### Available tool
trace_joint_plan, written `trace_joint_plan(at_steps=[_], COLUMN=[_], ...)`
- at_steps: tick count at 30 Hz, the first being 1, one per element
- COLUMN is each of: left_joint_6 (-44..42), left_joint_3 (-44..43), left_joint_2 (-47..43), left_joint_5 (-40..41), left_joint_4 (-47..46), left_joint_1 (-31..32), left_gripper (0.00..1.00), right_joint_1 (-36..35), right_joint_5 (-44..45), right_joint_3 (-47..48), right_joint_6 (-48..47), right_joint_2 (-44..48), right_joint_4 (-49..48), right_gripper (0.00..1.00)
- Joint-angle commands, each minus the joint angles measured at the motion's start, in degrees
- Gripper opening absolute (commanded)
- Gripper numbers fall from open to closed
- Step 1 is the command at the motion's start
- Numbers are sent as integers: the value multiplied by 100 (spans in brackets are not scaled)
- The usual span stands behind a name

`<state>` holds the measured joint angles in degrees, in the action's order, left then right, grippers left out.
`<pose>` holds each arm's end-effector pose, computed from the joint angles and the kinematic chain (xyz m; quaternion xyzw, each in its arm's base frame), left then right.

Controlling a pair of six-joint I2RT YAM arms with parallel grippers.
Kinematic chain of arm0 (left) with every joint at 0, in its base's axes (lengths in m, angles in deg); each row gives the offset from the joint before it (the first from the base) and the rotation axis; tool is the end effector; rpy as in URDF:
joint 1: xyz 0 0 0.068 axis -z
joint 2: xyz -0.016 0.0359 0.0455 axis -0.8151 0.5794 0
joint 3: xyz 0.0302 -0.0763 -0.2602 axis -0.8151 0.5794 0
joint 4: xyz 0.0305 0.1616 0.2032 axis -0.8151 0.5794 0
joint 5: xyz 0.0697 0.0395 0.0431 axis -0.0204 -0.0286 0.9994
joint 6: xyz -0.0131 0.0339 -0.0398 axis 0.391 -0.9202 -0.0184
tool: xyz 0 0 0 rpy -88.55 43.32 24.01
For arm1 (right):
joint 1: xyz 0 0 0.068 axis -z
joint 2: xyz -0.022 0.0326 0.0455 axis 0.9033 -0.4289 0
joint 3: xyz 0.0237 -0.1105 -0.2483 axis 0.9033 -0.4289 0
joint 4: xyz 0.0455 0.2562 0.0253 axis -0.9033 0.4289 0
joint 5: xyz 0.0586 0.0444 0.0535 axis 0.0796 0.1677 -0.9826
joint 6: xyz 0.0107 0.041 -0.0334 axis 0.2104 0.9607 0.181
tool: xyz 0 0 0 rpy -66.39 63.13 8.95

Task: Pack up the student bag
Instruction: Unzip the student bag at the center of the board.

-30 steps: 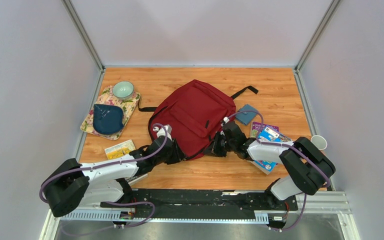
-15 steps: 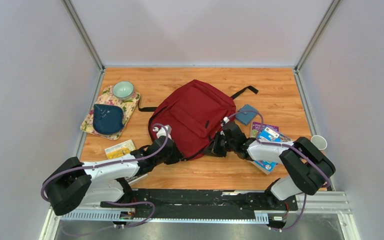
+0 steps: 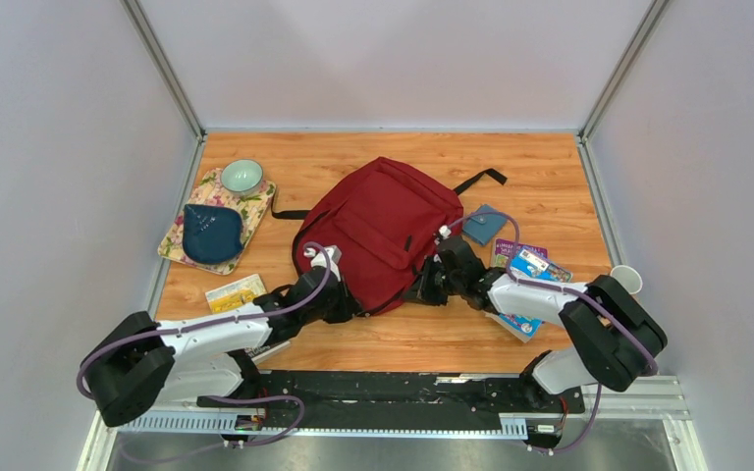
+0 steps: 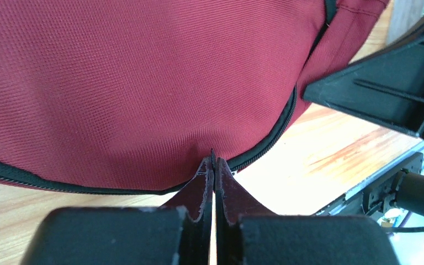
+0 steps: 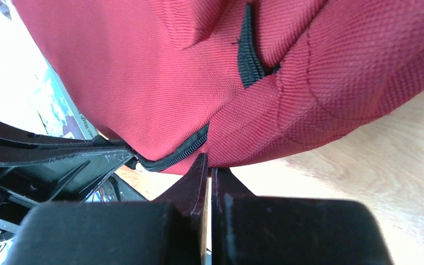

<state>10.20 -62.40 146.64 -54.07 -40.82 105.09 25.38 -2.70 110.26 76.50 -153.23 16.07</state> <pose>0.1378 -0.1632 0.1548 -0.0526 0.9094 -0.3068 0.2759 0.1962 0.1724 0.1420 0.0715 0.9246 0.3428 0.1503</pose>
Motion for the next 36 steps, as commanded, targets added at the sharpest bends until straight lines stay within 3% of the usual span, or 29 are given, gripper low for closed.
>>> trace_joint_plan(at_steps=[1, 13, 24, 27, 28, 29, 31, 36], left_joint_6=[-470, -901, -1350, -1280, -1244, -1183, -1130, -1086], left_joint_3=[62, 519, 300, 150, 132, 97, 71, -70], left_joint_2=[-625, -1848, -1516, -1314, -1269, -1225, -1067, -716], left_joint_5=[-12, 472, -399, -609, -644, -653, -706, -882], left_joint_4=[186, 1179, 881, 680, 609, 478, 345, -32], left_joint_1=[-14, -14, 12, 21, 30, 30, 30, 30], left_gripper=[0, 0, 0, 0, 0, 0, 0, 0], right_joint_1=[221, 1065, 1716, 1734, 1760, 1769, 1830, 1708], right_joint_5=[454, 481, -20, -55, -55, -55, -21, -475], right_joint_3=[472, 1044, 2125, 2108, 2021, 1811, 1555, 389], right_joint_6=[-530, -1251, -1673, -1770, -1770, -1744, -1691, -798], right_joint_2=[422, 441, -227, -184, -27, 79, 490, 1423], right_joint_4=[428, 1063, 1528, 1880, 1950, 1986, 2099, 1759], right_gripper=[0, 0, 0, 19, 40, 52, 65, 70])
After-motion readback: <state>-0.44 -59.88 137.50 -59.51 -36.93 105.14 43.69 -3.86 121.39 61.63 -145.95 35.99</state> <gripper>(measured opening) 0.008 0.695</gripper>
